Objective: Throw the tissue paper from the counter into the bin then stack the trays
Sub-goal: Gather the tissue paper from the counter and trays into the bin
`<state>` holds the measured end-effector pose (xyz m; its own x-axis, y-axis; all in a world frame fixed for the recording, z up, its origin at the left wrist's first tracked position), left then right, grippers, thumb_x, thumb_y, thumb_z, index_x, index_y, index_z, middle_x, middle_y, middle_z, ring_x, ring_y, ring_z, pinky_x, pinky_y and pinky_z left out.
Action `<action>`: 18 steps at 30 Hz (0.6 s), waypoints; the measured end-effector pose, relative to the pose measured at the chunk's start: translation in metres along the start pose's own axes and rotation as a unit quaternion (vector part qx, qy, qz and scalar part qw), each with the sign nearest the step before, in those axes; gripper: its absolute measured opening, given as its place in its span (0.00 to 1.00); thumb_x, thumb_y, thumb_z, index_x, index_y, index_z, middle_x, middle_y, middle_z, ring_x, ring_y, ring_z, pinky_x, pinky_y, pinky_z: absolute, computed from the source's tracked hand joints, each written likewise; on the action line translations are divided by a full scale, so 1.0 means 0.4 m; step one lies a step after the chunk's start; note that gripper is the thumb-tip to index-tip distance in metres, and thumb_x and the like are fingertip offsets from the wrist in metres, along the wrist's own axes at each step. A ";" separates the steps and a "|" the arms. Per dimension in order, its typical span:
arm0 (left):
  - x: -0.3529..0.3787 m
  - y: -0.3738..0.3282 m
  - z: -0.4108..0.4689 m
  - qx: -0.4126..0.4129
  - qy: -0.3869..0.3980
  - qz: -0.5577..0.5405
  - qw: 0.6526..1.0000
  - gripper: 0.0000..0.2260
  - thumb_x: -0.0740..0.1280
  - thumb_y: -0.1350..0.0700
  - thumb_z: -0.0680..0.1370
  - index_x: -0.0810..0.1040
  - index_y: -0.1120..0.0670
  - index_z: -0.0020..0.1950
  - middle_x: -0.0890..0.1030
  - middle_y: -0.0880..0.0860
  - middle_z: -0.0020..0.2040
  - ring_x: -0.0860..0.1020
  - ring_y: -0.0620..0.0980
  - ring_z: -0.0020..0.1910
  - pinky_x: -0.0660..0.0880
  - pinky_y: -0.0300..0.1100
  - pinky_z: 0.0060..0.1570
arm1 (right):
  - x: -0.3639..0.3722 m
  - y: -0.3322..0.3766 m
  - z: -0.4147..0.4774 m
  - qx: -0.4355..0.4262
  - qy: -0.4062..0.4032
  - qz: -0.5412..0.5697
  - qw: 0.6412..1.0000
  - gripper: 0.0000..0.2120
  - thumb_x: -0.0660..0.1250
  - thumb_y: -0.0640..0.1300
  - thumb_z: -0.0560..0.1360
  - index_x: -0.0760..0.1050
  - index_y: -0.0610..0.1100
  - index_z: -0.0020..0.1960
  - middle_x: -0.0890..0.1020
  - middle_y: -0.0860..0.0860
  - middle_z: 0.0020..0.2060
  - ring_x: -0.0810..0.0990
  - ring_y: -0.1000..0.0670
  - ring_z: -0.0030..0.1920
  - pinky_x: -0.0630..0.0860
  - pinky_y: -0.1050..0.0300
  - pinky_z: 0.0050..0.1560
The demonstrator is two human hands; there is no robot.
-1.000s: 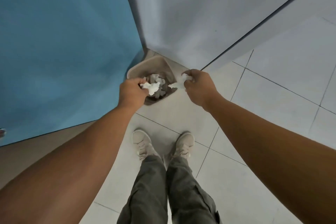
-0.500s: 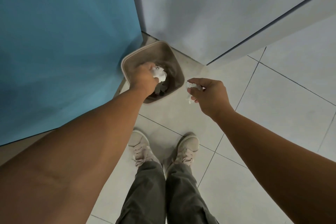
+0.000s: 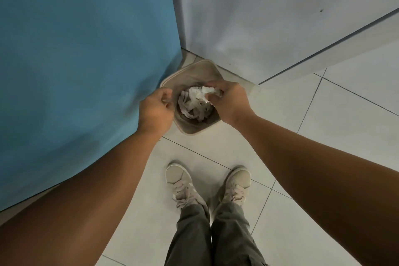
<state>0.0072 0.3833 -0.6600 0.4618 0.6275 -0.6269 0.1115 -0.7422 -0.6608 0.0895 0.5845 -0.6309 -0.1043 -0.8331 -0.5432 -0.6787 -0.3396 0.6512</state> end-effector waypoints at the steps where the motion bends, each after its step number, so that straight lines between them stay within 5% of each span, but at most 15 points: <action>1: -0.003 0.002 0.000 0.004 0.000 -0.003 1.000 0.15 0.66 0.64 0.75 0.79 0.53 0.61 0.82 0.49 0.54 0.81 0.47 0.52 0.74 0.36 0.58 | 0.019 -0.001 0.015 -0.001 0.005 -0.013 1.000 0.14 0.70 0.46 0.74 0.81 0.51 0.60 0.83 0.50 0.50 0.80 0.49 0.51 0.77 0.56 0.57; 4: -0.003 0.008 0.002 0.013 0.007 -0.013 1.000 0.15 0.65 0.64 0.76 0.79 0.54 0.62 0.82 0.50 0.55 0.81 0.46 0.53 0.73 0.36 0.60 | 0.067 -0.017 0.039 0.002 0.028 -0.045 0.999 0.17 0.69 0.47 0.74 0.78 0.54 0.63 0.83 0.48 0.55 0.80 0.45 0.55 0.77 0.49 0.59; 12: -0.021 -0.043 -0.022 0.018 0.023 0.001 1.000 0.16 0.63 0.66 0.77 0.79 0.54 0.62 0.82 0.50 0.55 0.80 0.45 0.53 0.71 0.33 0.58 | 0.064 -0.034 -0.014 0.008 0.089 -0.122 0.988 0.27 0.66 0.47 0.78 0.63 0.51 0.75 0.73 0.47 0.69 0.71 0.42 0.67 0.69 0.52 0.67; 18: -0.123 -0.196 -0.094 0.012 0.021 0.005 1.000 0.15 0.63 0.64 0.77 0.79 0.51 0.61 0.82 0.49 0.54 0.79 0.44 0.51 0.74 0.36 0.58 | -0.040 0.074 -0.127 -0.013 0.107 -0.152 0.983 0.26 0.61 0.52 0.73 0.66 0.59 0.71 0.79 0.50 0.61 0.78 0.44 0.58 0.70 0.61 0.51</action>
<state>0.0089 0.4017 -0.5618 0.5001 0.6096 -0.6151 0.0868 -0.7420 -0.6647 0.1079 0.5655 -0.5762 0.2576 -0.7640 -0.5916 -0.6365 -0.5948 0.4910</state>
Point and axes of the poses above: each hand's wrist, its own z-axis towards the middle knuckle, its own x-axis out of the palm, y = z × x, the point moved 8 cm from there along z, towards the middle knuckle
